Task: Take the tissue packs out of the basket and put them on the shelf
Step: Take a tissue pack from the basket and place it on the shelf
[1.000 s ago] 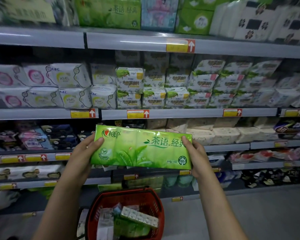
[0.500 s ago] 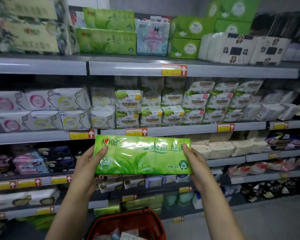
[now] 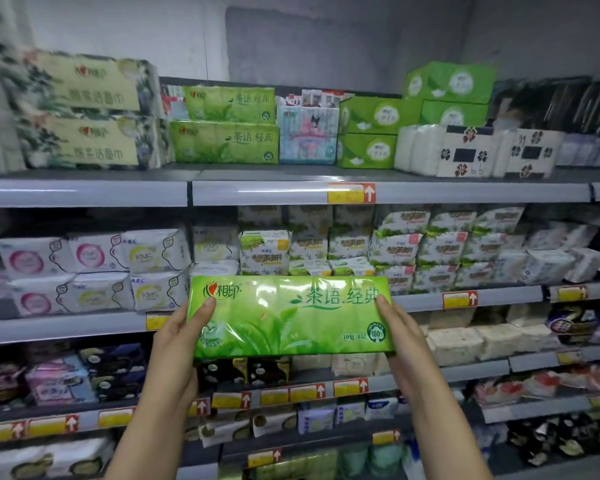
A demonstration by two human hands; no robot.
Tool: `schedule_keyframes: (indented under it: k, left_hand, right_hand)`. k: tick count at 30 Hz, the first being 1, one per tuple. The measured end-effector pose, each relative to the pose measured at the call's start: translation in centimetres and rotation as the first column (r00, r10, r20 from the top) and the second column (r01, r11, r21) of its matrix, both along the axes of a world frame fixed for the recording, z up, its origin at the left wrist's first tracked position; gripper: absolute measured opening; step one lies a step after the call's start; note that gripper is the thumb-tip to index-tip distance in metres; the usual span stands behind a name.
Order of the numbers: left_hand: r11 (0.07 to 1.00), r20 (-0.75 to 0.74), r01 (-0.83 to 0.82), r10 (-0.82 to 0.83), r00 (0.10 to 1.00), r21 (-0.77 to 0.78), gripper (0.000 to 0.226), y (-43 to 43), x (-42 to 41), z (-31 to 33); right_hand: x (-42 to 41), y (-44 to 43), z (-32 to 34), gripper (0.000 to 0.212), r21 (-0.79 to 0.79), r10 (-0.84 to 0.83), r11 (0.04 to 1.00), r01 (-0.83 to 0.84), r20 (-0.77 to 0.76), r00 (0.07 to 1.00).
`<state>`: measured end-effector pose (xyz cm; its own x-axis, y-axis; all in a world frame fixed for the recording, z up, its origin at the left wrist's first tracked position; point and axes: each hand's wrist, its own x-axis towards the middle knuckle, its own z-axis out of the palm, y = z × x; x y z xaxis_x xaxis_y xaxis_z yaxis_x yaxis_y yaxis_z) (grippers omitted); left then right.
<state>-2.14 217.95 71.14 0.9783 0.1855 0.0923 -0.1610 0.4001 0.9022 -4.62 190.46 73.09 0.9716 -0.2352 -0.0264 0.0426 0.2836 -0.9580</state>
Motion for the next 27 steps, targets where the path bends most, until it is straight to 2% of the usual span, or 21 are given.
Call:
schedule_keyframes:
  k: [3,6,9,11,14,18,20,24,27]
  left_hand:
    - [0.999,-0.008,0.031,-0.031,0.999,-0.016,0.083,0.1,0.0,1.2]
    - [0.999,0.040,0.027,-0.029,0.999,0.042,0.087,0.5,0.5,2.1]
    - [0.999,0.098,0.032,-0.036,0.995,0.042,0.055,0.6,0.5,3.4]
    - [0.999,0.158,0.024,-0.031,0.987,0.047,0.036,0.6,0.4,4.1]
    - [0.996,0.237,-0.021,0.001,0.972,0.084,0.043,0.7,0.2,4.8]
    - [0.995,0.263,-0.048,0.024,0.964,0.085,0.026,0.9,-0.1,5.6]
    - [0.995,0.279,-0.050,0.024,0.960,0.086,0.037,1.1,-0.2,5.9]
    - [0.992,0.287,-0.071,0.040,0.957,0.100,0.081,1.3,-0.3,6.7]
    - [0.992,0.305,-0.079,0.045,0.951,0.101,0.083,1.6,-0.3,7.1]
  right_hand:
    - [0.5,0.4,0.9,0.072,0.016,0.013,1.000,-0.013,0.045,0.999]
    - [0.9,0.6,1.4,0.067,0.029,0.009,1.000,-0.011,0.091,0.996]
    - [1.3,1.2,2.3,0.077,0.033,-0.024,0.999,0.021,0.117,0.993]
    - [1.5,1.5,3.1,0.072,0.041,-0.026,0.999,0.021,0.129,0.991]
    - [2.2,1.6,4.1,0.058,0.020,-0.008,1.000,0.005,0.146,0.989]
    - [2.9,2.0,4.8,0.058,-0.009,-0.002,1.000,0.004,0.198,0.980]
    - [3.3,2.3,4.8,0.057,0.024,-0.023,1.000,0.019,0.221,0.975]
    - [3.9,2.7,4.9,0.054,0.077,-0.068,0.996,0.051,0.244,0.967]
    - [4.2,2.9,5.1,0.053,0.101,-0.075,0.994,0.050,0.266,0.961]
